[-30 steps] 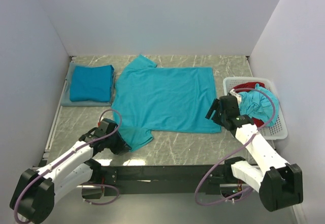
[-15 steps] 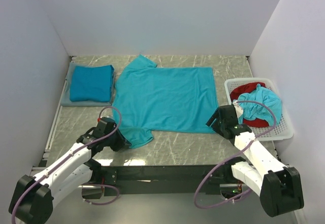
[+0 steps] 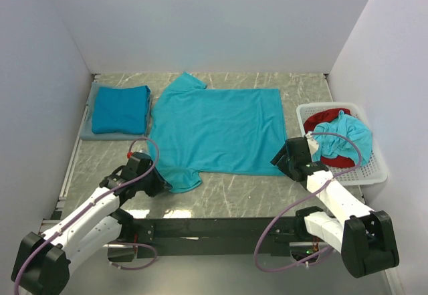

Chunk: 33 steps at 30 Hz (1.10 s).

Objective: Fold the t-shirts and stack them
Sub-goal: Fold the tshirt

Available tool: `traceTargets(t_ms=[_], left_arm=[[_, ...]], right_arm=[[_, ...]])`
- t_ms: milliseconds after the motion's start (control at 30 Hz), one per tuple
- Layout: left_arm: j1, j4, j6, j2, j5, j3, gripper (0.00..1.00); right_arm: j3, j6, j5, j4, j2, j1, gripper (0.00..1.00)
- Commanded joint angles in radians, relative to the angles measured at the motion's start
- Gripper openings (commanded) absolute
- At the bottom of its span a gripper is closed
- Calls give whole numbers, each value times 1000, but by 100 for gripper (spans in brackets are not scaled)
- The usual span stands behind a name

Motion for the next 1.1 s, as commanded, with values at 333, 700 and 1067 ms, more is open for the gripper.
traceTargets(t_ms=[333,700,1067], left_arm=[[-3,2,19,-21,-16,26,0],[-3,-13,16,-60,-25,20,1],[-3,-29,8,-70,-45,29,1]], right_arm=[[27,18,59,-176,-89,44,70],[-16,119,145,-65,34,127,66],[2,151,178,-21,127,142,54]])
